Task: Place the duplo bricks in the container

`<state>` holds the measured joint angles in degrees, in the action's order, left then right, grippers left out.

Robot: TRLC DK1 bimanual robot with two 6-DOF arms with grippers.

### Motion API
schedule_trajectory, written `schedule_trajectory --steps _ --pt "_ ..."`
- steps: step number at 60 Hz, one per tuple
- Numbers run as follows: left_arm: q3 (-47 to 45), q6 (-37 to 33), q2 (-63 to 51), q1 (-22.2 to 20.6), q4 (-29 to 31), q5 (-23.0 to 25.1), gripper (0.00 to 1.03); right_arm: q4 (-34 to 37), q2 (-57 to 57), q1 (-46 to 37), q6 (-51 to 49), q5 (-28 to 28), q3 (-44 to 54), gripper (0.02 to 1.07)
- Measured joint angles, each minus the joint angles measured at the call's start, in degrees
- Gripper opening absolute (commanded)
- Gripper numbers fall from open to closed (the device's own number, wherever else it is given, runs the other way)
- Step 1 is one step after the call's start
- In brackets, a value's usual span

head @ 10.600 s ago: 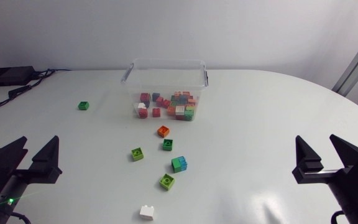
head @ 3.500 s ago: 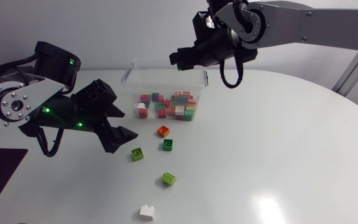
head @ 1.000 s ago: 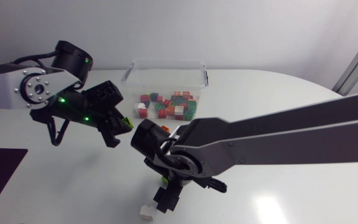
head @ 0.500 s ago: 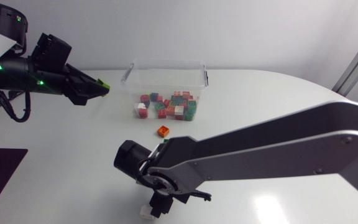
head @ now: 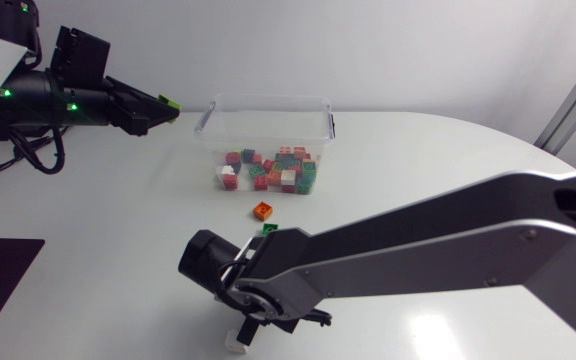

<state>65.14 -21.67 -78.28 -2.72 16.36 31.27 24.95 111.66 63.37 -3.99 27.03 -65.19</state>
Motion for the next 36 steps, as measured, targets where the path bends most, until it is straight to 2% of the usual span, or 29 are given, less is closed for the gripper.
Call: schedule_trajectory --steps 13,26,36 --pt "2.95 3.23 -5.97 -3.41 -2.99 -0.70 0.39 -0.76 -6.29 -0.98 -0.79 -0.31 3.61 0.26" --pt "7.04 6.32 -12.39 -8.83 -6.08 -6.16 0.40 -0.74 -16.09 -4.46 -0.81 -1.38 4.57 0.26" --pt "11.23 8.13 -18.23 -10.93 -8.09 -9.88 0.40 -0.74 -20.39 -6.84 -0.81 -2.01 5.44 0.26"
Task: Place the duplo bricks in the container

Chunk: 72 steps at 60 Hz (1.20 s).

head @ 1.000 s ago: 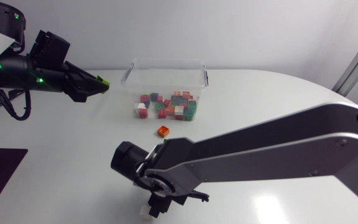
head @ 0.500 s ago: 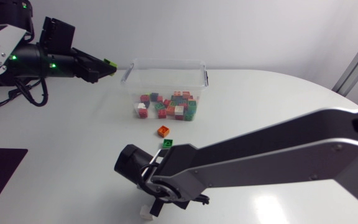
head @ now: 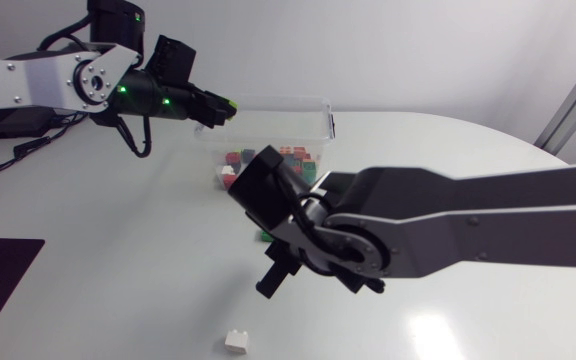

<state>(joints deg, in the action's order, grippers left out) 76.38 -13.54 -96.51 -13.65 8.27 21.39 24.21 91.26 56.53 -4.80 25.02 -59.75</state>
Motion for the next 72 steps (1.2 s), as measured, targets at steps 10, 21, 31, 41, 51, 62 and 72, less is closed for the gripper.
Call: schedule_trajectory --steps 10,21,31,41,51,62,72 --pt "4.48 1.53 -5.70 -0.42 -1.29 -3.52 0.42 -0.28 -4.50 -2.73 0.00 -1.01 0.00 0.26" --pt "8.35 3.39 -10.84 -0.92 -3.74 -7.21 0.92 -1.53 -7.45 -7.91 -0.04 -3.21 -0.55 0.26" --pt "8.52 3.28 -10.91 -1.16 -3.67 -7.39 0.98 -2.56 -7.45 -11.50 -0.22 -4.90 -3.74 0.26" --pt "2.32 -1.55 -2.95 -1.16 0.48 -4.52 0.97 -5.14 -6.49 -15.76 -0.17 -7.96 -9.20 0.26" --pt "-5.84 -10.80 8.66 -1.97 7.26 -0.13 0.97 -7.96 -3.93 -18.88 -0.13 -9.68 -13.27 0.26" --pt "-13.94 -22.18 14.32 -5.40 16.55 0.68 0.97 -11.13 0.20 -20.92 0.57 -11.78 -16.83 0.26" --pt "-19.17 -29.35 14.49 -8.15 20.70 0.66 0.96 -14.49 3.85 -22.23 1.86 -13.49 -19.45 0.26"
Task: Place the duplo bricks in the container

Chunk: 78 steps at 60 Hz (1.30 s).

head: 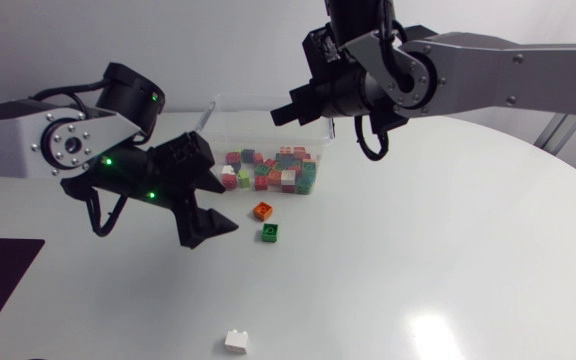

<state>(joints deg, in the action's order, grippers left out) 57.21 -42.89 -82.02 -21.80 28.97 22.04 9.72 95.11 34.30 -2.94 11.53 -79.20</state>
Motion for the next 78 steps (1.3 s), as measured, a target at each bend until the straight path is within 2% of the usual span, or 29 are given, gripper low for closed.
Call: schedule_trajectory --steps 14,29,47,57,67,70,71,72,75,77,78 --pt "-5.53 -6.47 0.50 -4.24 4.22 -0.50 0.95 -4.85 6.91 -2.12 1.44 -2.40 -5.03 0.26" --pt "-11.82 -9.51 3.34 -9.44 6.21 -3.02 0.95 -6.93 13.22 -4.48 2.58 -3.56 -10.05 0.26" --pt "-15.17 -9.81 3.39 -19.39 8.24 -4.39 0.93 -8.26 19.04 -5.62 2.97 -4.04 -15.58 0.26" --pt "-15.17 -9.62 0.63 -21.79 7.93 -6.08 0.91 -8.24 22.01 -5.62 2.97 -4.09 -19.32 0.27" --pt "-15.17 -8.87 -2.19 -23.15 6.86 -6.56 0.81 -8.17 25.07 -5.92 3.19 -4.02 -22.56 0.28" --pt "-15.17 -8.13 -2.62 -23.47 6.49 -6.60 0.78 -8.09 26.05 -5.99 3.21 -3.82 -23.67 0.43" --pt "-15.17 -8.11 -2.73 -23.67 6.29 -6.62 0.78 -8.07 26.29 -5.99 3.21 -3.80 -23.96 0.45" --pt "-15.17 -8.07 -2.80 -23.78 6.12 -6.75 0.75 -8.02 26.51 -5.99 3.21 -3.80 -24.26 0.62" --pt "-15.17 -7.67 -3.02 -24.22 5.79 -6.75 0.68 -6.88 27.17 -5.99 3.58 -3.65 -25.05 0.91" --pt "-15.17 -7.43 -3.21 -24.50 5.57 -6.78 0.65 -6.40 27.41 -5.99 3.89 -3.58 -25.35 1.02" --pt "-15.17 -7.28 -3.32 -24.59 5.53 -6.75 0.63 -6.12 27.50 -5.99 4.00 -3.61 -25.40 1.03"
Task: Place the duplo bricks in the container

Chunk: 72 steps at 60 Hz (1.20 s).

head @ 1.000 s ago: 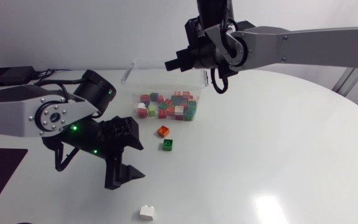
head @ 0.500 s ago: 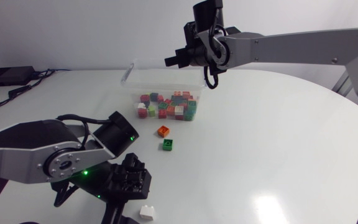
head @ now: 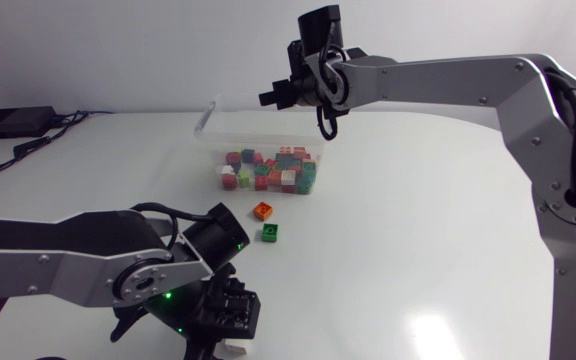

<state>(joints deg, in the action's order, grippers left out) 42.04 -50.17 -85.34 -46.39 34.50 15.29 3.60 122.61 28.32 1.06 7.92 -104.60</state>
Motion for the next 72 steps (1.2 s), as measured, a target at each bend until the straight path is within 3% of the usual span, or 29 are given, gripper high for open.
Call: schedule_trajectory --steps 9,19,24,43,50,63,65,68,70,72 --pt "-0.46 1.11 -1.42 -0.74 -1.25 -0.02 0.56 1.16 -1.31 -0.07 0.26 -0.04 1.66 1.03" --pt "-0.87 1.11 -2.25 -0.79 -1.99 -0.04 0.42 1.27 -11.32 -0.46 0.22 -2.43 12.94 1.03" --pt "-0.98 1.11 -2.69 -0.79 -2.54 -0.13 0.39 1.31 -17.68 -0.76 0.09 -4.52 19.45 1.03" --pt "-3.82 1.07 0.04 1.66 -0.24 -0.87 0.38 5.38 -29.46 1.29 -1.55 -7.87 38.84 1.03" --pt "-3.82 0.81 5.75 5.01 1.73 -0.90 0.38 5.64 -29.29 2.58 -3.76 -12.41 40.98 1.02" --pt "-3.82 -0.02 9.99 7.10 4.55 -0.92 0.39 5.62 -25.07 3.58 -8.98 -13.97 40.98 1.02" --pt "-3.82 -0.09 10.34 7.32 4.70 -0.92 0.40 5.62 -24.48 3.87 -9.68 -13.99 40.98 1.02" --pt "-3.82 -0.61 10.78 7.56 4.66 -0.98 0.51 5.62 -23.69 4.26 -10.78 -14.01 40.98 1.02" --pt "-3.80 -0.92 10.95 7.72 4.61 -1.07 0.73 5.66 -23.30 4.44 -11.58 -14.10 40.98 1.02" --pt "-3.80 -1.09 10.93 7.74 4.39 -1.07 0.83 5.70 -22.99 4.66 -11.96 -14.10 40.98 1.02"
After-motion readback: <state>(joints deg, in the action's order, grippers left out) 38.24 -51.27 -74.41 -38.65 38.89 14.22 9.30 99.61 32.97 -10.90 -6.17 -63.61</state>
